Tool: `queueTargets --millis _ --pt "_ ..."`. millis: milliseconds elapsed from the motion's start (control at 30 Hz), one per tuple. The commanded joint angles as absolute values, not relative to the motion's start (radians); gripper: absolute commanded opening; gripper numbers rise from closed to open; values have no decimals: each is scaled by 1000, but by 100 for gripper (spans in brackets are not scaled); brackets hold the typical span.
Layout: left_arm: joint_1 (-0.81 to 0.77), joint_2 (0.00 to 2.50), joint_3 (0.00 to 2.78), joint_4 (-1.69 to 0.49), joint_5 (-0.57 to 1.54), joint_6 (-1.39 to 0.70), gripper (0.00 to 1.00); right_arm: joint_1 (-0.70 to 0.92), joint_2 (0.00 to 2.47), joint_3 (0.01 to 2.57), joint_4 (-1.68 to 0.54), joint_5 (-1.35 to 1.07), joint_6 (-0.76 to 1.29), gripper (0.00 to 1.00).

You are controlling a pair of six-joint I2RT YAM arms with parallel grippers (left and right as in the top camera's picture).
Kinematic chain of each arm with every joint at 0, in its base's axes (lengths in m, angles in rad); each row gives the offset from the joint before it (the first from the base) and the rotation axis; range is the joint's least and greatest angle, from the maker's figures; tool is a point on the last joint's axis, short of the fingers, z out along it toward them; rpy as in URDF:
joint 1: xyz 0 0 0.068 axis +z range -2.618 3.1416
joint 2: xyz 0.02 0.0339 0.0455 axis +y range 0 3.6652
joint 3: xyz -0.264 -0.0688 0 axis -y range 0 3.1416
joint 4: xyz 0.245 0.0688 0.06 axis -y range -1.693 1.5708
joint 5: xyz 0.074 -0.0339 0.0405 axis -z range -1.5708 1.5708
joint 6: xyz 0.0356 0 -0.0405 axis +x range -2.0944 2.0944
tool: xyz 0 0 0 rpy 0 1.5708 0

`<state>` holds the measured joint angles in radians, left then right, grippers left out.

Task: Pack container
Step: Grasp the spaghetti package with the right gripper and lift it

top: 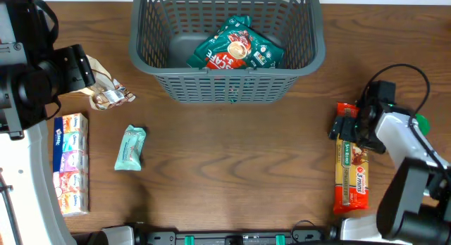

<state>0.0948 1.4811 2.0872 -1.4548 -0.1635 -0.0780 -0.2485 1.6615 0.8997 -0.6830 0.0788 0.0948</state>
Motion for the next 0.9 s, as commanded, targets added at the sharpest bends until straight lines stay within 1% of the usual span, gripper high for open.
queueTargets --millis 0,133,167,200,233,267,333,533,633,733,867 --pt "92 1485 2089 -1459 -165 -83 80 -250 1718 881 -664 78 100 99" --pt "92 1485 2089 -1458 -165 -83 81 -250 1762 881 -640 78 101 99" --pt "92 1485 2089 -1458 -165 -83 81 -250 1769 881 -634 78 100 95" --pt "92 1485 2089 -1458 -165 -83 80 -250 1775 881 -630 74 100 86" --pt "92 1485 2089 -1458 -165 -83 81 -250 1780 881 -627 70 99 58" --pt "92 1485 2089 -1458 -165 -83 81 -250 1780 881 -627 70 99 43" --pt "92 1485 2089 -1458 -165 -83 80 -250 1781 881 -620 71 96 2" --pt "92 1485 2089 -1459 -165 -83 80 -249 1773 895 -603 65 96 1" --pt "92 1485 2089 -1458 -165 -83 80 -248 1748 947 -628 5 96 1" --pt "92 1485 2089 -1458 -165 -83 81 -248 1698 1061 -680 -71 96 1" --pt "92 1485 2089 -1458 -165 -82 80 -247 1621 1303 -768 -129 97 1"
